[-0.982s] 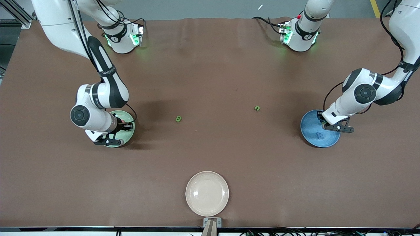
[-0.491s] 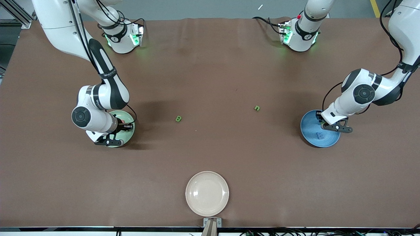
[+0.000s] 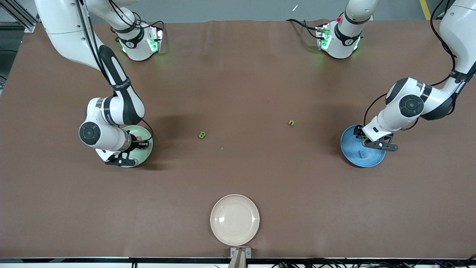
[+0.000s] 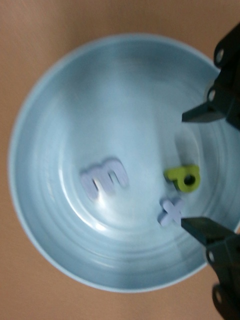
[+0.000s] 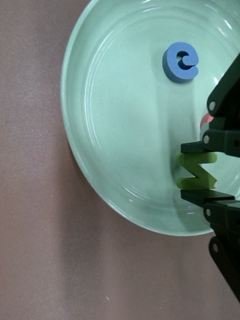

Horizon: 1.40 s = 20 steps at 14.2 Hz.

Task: Sort upper and lower case letters into plates
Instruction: 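Reach the left gripper to the green u while the right gripper reaches the B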

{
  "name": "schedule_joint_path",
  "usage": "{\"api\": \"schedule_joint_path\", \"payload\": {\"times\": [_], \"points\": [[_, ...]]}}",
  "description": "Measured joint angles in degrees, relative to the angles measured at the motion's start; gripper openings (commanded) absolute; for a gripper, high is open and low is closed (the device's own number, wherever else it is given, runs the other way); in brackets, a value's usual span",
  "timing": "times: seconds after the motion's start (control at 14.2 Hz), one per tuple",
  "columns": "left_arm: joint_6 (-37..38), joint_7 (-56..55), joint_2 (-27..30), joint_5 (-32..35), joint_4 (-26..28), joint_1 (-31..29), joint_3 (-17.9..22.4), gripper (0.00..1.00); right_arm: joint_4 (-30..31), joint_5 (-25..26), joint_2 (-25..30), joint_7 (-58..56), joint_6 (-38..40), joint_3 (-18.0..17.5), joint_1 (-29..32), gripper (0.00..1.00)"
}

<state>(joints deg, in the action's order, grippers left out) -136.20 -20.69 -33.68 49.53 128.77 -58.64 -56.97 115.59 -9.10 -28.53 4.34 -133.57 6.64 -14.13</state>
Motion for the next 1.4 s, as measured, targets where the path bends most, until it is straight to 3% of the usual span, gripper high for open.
{"api": "schedule_joint_path", "payload": {"times": [0.14,0.21,0.28,0.49,0.7,0.84,1.12,1.4], "points": [[0.69,-4.21,0.02,-0.1,-0.1,-0.03,-3.93,1.0,0.0,0.0,-0.18,0.0,0.0,0.0,0.0,0.36],[1.28,-7.17,0.03,-0.52,-0.15,0.0,-6.18,1.0,0.0,0.0,-0.2,0.0,0.04,0.0,0.02,0.63],[1.68,-10.15,0.04,-1.4,-0.17,0.1,-8.43,1.0,0.0,0.0,-0.2,0.0,0.08,0.01,0.07,1.0],[2.21,-16.57,0.01,-2.62,-0.13,1.52,-13.08,1.0,-0.04,0.0,-0.2,0.0,0.46,0.09,0.35,1.0],[2.21,-26.36,-0.34,-2.87,-0.39,8.75,-13.56,1.0,-0.81,0.0,0.06,0.03,3.23,0.08,0.41,1.0],[2.23,-34.82,-0.69,-2.91,-1.13,15.9,-12.04,1.0,-2.03,-0.04,1.16,0.13,6.31,-0.06,0.41,1.0],[2.07,-45.63,-1.26,-2.92,-2.43,28.99,-4.02,0.99,-2.6,-0.34,3.48,6.56,8.15,-1.11,-1.58,1.0],[-0.18,-50.25,-3.51,-2.92,-2.62,33.08,-0.89,0.86,-2.48,-2.33,3.47,18.57,4.54,-1.66,-10.02,1.0]]}}
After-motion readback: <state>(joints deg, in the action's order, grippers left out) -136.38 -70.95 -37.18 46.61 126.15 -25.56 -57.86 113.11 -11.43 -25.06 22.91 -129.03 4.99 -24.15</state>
